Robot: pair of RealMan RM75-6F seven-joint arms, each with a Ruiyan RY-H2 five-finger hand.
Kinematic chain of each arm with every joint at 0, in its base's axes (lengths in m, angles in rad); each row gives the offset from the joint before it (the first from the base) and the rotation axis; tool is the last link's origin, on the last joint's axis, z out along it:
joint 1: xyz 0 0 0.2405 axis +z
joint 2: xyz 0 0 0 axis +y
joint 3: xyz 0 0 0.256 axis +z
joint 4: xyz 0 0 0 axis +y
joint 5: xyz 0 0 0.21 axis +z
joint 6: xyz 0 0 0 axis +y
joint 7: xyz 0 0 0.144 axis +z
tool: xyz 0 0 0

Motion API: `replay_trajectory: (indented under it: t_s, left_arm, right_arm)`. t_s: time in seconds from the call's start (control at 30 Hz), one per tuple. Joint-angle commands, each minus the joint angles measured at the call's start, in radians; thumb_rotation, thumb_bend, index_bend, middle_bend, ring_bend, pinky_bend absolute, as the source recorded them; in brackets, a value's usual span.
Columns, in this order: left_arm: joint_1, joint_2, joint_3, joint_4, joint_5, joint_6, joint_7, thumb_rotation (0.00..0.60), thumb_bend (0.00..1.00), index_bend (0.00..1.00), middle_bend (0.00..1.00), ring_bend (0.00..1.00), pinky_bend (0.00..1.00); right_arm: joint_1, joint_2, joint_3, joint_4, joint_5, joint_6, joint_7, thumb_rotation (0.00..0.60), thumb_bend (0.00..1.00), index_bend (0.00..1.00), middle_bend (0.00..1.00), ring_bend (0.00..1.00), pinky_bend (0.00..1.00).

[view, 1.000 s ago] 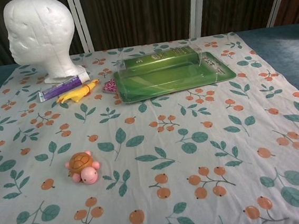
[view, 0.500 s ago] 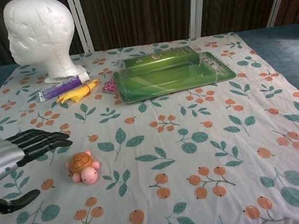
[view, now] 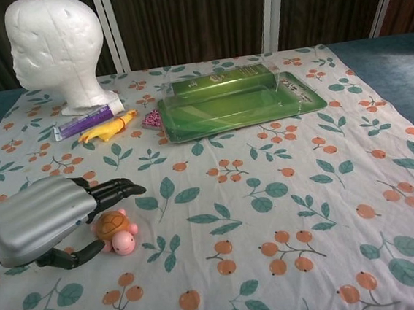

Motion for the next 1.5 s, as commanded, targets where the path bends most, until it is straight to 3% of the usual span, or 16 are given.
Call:
replay_trajectory:
  t_s: [0.03, 0.23, 0.5, 0.7, 0.9, 1.03, 1.13, 1.37, 1.47, 1.5]
  left_arm:
    - [-0.019, -0.029, 0.01, 0.037, 0.015, 0.018, -0.027, 0.6, 0.42, 0.16, 0.19, 0.54, 0.45]
    - [-0.034, -0.051, 0.016, 0.081, 0.013, 0.024, -0.002, 0.6, 0.42, 0.25, 0.23, 0.56, 0.46]
    - [-0.039, -0.068, 0.028, 0.135, 0.006, 0.051, -0.026, 0.6, 0.42, 0.42, 0.41, 0.66, 0.53]
    - [-0.043, -0.07, 0.035, 0.149, -0.013, 0.05, -0.037, 0.6, 0.42, 0.43, 0.45, 0.69, 0.57]
    - [-0.047, -0.079, 0.034, 0.175, -0.036, 0.048, -0.065, 0.6, 0.45, 0.54, 0.66, 0.78, 0.65]
    - [-0.046, -0.108, 0.032, 0.221, -0.03, 0.087, -0.098, 0.6, 0.52, 0.73, 0.86, 0.86, 0.74]
    - [-0.046, -0.129, 0.036, 0.263, -0.009, 0.135, -0.118, 0.6, 0.55, 0.81, 0.95, 0.88, 0.77]
    - [-0.042, -0.16, 0.049, 0.319, 0.005, 0.182, -0.148, 0.6, 0.55, 0.81, 0.95, 0.88, 0.77]
    - [-0.045, -0.148, 0.059, 0.313, -0.009, 0.148, -0.148, 0.6, 0.51, 0.64, 0.75, 0.87, 0.75]
    - [-0.046, -0.141, 0.062, 0.301, -0.018, 0.132, -0.142, 0.6, 0.49, 0.52, 0.66, 0.85, 0.74]
  right_arm:
    - [0.0, 0.002, -0.001, -0.001, -0.001, -0.002, 0.001, 0.6, 0.13, 0.0, 0.0, 0.0, 0.0]
    - [0.002, 0.013, -0.008, -0.006, -0.008, -0.008, 0.018, 0.6, 0.13, 0.0, 0.0, 0.0, 0.0]
    - [0.003, 0.016, -0.009, -0.009, -0.005, -0.014, 0.017, 0.6, 0.13, 0.0, 0.0, 0.0, 0.0]
    - [0.003, 0.015, -0.008, -0.011, -0.002, -0.016, 0.011, 0.6, 0.13, 0.0, 0.0, 0.0, 0.0]
    - [0.003, 0.013, -0.007, -0.011, 0.001, -0.016, 0.008, 0.6, 0.13, 0.0, 0.0, 0.0, 0.0]
    - [0.003, 0.013, -0.007, -0.011, 0.001, -0.017, 0.006, 0.6, 0.13, 0.0, 0.0, 0.0, 0.0]
    - [0.004, 0.014, -0.008, -0.012, -0.001, -0.017, 0.006, 0.6, 0.13, 0.0, 0.0, 0.0, 0.0]
    - [0.003, 0.016, -0.01, -0.014, -0.003, -0.018, 0.008, 0.6, 0.13, 0.0, 0.0, 0.0, 0.0]
    - [0.002, 0.017, -0.009, -0.014, -0.003, -0.015, 0.01, 0.6, 0.13, 0.0, 0.0, 0.0, 0.0]
    - [0.002, 0.017, -0.009, -0.014, -0.003, -0.014, 0.01, 0.6, 0.13, 0.0, 0.0, 0.0, 0.0]
